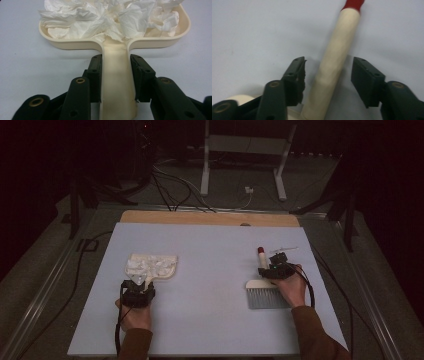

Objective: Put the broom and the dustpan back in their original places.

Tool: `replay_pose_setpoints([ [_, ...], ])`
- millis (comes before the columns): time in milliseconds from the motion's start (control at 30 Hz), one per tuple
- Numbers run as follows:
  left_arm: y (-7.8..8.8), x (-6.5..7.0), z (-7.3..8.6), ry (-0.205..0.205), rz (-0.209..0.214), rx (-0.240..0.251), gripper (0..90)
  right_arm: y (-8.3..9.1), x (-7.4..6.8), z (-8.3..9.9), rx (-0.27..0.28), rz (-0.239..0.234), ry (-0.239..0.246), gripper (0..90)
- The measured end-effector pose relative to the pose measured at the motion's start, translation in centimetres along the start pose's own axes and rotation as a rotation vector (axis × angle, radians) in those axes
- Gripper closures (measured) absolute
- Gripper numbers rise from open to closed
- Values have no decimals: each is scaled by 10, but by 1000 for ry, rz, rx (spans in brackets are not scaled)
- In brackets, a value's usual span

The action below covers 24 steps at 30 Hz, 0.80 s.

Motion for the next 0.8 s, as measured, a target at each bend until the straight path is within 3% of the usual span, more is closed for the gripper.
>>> replay_pose_setpoints([
  [167, 8, -1, -2, 19, 37, 42, 437, 5, 1, 0, 50, 0, -35, 292],
  [233, 13, -3, -5, 29, 60, 68, 428, 9, 0, -1, 77, -4, -31, 251],
  [300, 18, -5, -8, 40, 68, 98, 364, 13, -2, -1, 103, -2, -30, 210],
  [367, 23, -8, -12, 47, 106, 133, 320, 18, -5, -2, 128, -8, -23, 169],
  [567, 37, -10, -22, 5, 187, 209, 185, 34, -18, 1, 217, -21, -2, 127],
  [800, 56, -14, -30, -24, 266, 284, 85, 49, -37, 7, 314, -42, 25, 85],
])
Point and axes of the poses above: each handheld gripper's, and its own axes: y roughly backward along the jaws, z roughly out of its underside, x roughly to its right, the point moved 3 cm from there along -y, roughly forward along the jaws, and after that the axes turned 5 degrees about y, right-handed, at the moved point
